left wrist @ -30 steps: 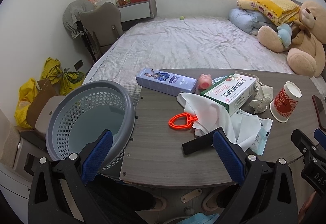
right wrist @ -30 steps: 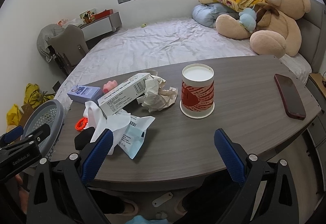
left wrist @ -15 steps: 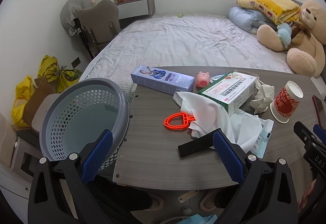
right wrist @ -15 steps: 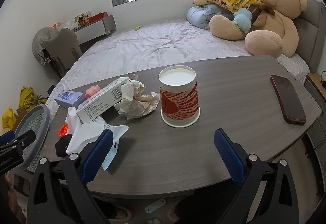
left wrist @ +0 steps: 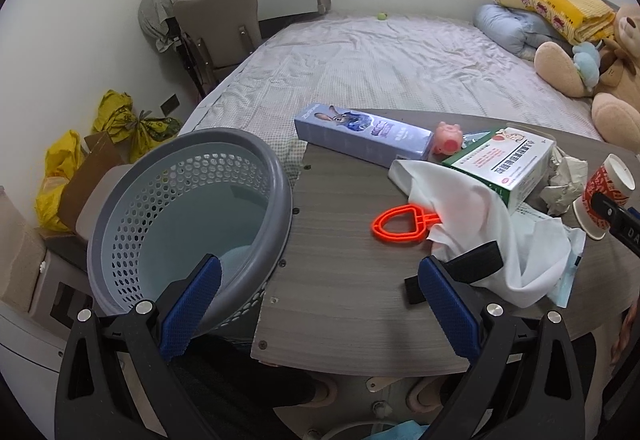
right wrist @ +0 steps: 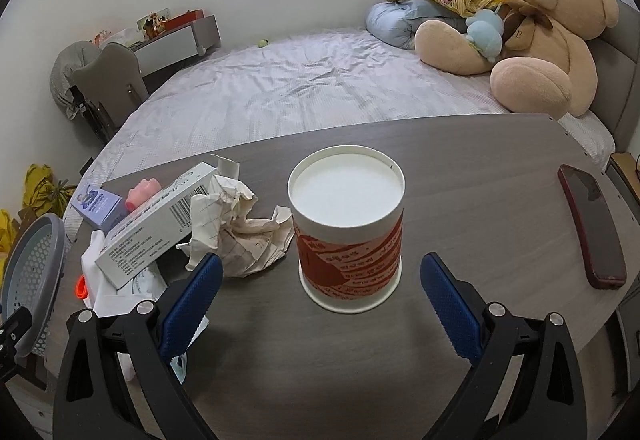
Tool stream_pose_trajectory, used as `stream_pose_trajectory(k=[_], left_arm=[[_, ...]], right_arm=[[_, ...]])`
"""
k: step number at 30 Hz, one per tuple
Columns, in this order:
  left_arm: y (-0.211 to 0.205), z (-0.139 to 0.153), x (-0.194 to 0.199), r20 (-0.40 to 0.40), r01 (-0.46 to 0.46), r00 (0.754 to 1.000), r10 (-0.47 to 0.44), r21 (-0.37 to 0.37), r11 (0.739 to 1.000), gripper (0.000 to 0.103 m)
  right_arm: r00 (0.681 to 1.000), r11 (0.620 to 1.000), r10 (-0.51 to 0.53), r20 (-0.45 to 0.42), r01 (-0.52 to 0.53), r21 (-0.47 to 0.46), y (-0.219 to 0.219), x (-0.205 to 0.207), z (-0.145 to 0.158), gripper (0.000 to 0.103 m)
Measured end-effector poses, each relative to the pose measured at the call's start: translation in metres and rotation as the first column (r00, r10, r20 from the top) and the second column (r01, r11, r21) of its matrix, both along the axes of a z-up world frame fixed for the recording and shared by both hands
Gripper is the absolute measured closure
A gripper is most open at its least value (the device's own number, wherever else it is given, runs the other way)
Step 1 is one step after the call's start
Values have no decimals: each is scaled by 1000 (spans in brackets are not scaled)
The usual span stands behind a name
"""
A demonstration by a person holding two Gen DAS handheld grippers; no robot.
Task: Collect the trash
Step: 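Grasp the paper cup with the right tool while the left tool approaches the black strap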
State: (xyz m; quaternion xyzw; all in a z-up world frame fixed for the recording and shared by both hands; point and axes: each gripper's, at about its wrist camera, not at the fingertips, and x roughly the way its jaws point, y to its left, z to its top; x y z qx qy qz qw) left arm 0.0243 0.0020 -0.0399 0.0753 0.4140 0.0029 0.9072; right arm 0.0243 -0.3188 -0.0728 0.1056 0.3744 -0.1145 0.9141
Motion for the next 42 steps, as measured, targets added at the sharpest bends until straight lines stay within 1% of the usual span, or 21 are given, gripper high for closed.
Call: stream_pose_trajectory(k=[6,12,15,16,19,22,26,32,35,38,42], left_arm=[[0,-3,4,-9,22,1000,-22,-7,1000,6],[-3,-7,7,-19,40,999,-40,-15,999,6],[-2,-8,7,-23,46,999,-46,-23,999,6],[-2,-9,6,-24,48,999,-49,-27,998,6],[-2,-9,6,-22,54,998,-55,-32,998,6],[-2,-9,5,-20,62,998,-63,-40,997,6],[-3,-9,3,-21,81,996,-82,-44,996,6],[-3,-9,-1,-13,152,988,-153,-43,987,6],[-7,-11,-2,-16,203,979,-204,-24,979,6],[-14,-16,-2,-31,261,965,-262,-23,965,6],[-25,-27,3,-47,308,950,-308,-11,951,6]], right_arm=[[1000,1000,0,-14,0,-17,-1,17,-5,9],[1000,999,-5,-10,4,-35,-1,22,-6,10],[1000,999,-16,-11,16,-39,-4,24,-8,18],[1000,999,-19,-15,18,-38,-4,26,-8,22],[999,999,-22,-28,21,-35,-6,28,-12,28],[999,999,-26,-28,26,-33,-10,29,-14,42],[999,1000,-31,-19,31,-1,-13,25,-12,42],[999,999,-31,-7,32,27,-13,4,-4,42],[1000,999,-20,-6,21,37,-8,-7,1,42],[1000,999,-12,0,12,46,-3,-18,7,42],[1000,999,-2,17,1,54,2,-30,16,42]])
